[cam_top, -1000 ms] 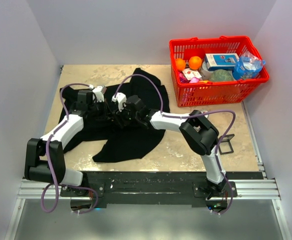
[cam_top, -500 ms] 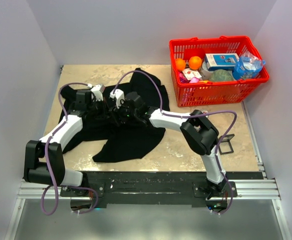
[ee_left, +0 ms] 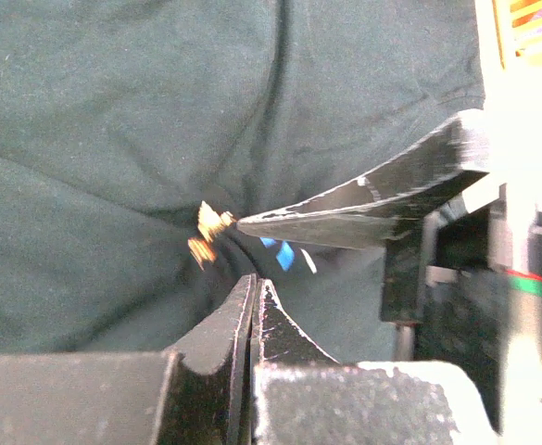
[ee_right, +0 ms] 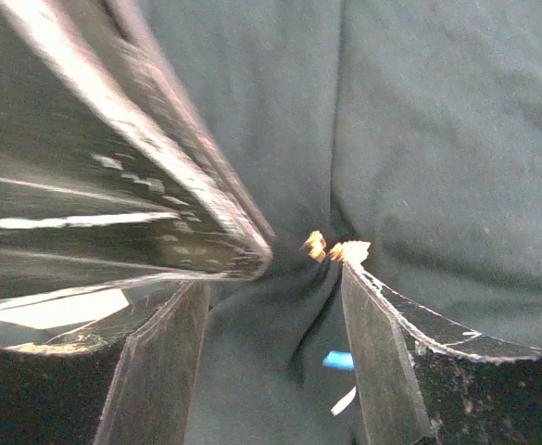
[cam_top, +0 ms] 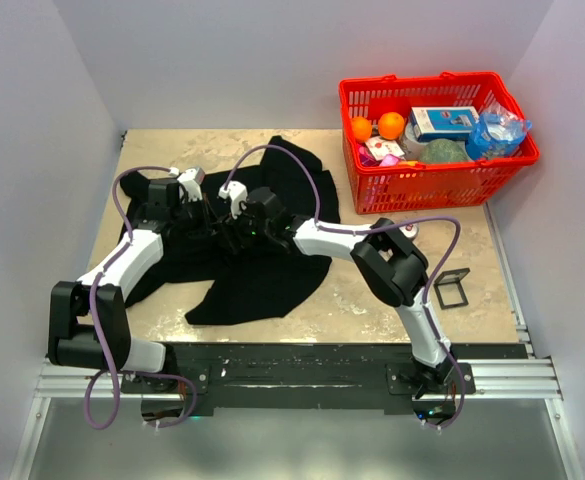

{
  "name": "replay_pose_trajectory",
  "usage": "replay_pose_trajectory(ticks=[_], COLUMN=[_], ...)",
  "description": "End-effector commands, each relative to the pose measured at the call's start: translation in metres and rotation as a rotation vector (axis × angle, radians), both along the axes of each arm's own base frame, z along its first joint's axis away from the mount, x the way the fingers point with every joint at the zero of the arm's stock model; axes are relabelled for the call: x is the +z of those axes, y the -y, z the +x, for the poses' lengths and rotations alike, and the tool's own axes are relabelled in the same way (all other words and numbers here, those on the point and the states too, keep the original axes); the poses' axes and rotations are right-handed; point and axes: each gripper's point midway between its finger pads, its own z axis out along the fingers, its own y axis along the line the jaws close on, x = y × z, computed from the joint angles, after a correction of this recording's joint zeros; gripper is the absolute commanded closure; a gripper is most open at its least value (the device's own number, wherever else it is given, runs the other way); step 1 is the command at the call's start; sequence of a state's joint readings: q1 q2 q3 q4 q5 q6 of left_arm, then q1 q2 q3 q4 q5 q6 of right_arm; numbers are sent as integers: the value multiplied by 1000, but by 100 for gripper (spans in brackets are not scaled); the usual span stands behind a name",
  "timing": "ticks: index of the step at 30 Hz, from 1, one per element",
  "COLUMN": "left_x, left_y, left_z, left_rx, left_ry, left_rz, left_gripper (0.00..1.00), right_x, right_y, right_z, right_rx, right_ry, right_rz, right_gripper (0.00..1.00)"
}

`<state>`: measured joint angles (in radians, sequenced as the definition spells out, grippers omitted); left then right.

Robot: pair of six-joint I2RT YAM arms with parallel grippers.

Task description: Remove the brooch from the garment

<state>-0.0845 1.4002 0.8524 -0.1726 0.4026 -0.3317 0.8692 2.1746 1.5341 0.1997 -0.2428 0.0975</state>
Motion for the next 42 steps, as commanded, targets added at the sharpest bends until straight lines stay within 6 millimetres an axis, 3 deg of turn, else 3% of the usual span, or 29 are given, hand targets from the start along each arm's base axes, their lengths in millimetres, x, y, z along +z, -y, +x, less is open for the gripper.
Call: replay_pose_trajectory(ticks=[1, 8, 11, 13, 15, 16, 19, 21, 22, 23, 25, 27, 32, 33, 38, 42], left_x=[20, 19, 16, 16, 13, 12, 7, 1, -4, -9, -22, -28, -28, -36, -44, -55], left_y=[1, 0, 0, -1, -1, -1, -4, -10, -12, -15, -16, -18, -15, -15, -13, -6], left_z=[11, 14, 13, 12, 12, 11, 12, 12, 11, 11, 11, 17, 36, 36, 44, 42], left_rx=[7, 9, 10, 8, 10, 10, 5, 5, 4, 4, -23, -26, -47, -54, -87, -136], left_ry=[50, 49, 43, 45, 41, 40, 42, 47, 37, 30, 2, -20, 4, -19, -22, -46], left_rz=[-37, -41, -41, -38, -35, -35, -15, 32, 52, 68, 98, 114, 118, 120, 131, 114], left_gripper=[100, 100, 100, 100, 100, 100, 100, 100, 94, 85, 69, 62, 60, 61, 63, 70], right_x=[21, 16, 19, 16, 15, 15, 17, 26, 28, 36, 33, 25, 24, 13, 8, 4], right_y=[-6, 0, 1, 1, 1, 1, 4, 16, 26, 34, 49, 51, 33, 28, 16, 9], right_z=[15, 12, 13, 12, 10, 9, 11, 23, 31, 34, 43, 46, 44, 42, 31, 12], right_rx=[-38, -14, -11, 5, 12, 15, 7, -56, -106, -127, -150, -130, -81, -67, 6, 98], right_ry=[64, 86, 107, 105, 108, 104, 102, 115, 123, 127, 101, 73, 52, 32, -8, -62], right_rz=[28, -2, -11, -18, -21, -20, -25, -28, -45, -44, -63, -63, -13, -19, 15, 55], right_gripper=[39, 50, 64, 86, 99, 100, 100, 93, 76, 68, 57, 52, 42, 42, 45, 44])
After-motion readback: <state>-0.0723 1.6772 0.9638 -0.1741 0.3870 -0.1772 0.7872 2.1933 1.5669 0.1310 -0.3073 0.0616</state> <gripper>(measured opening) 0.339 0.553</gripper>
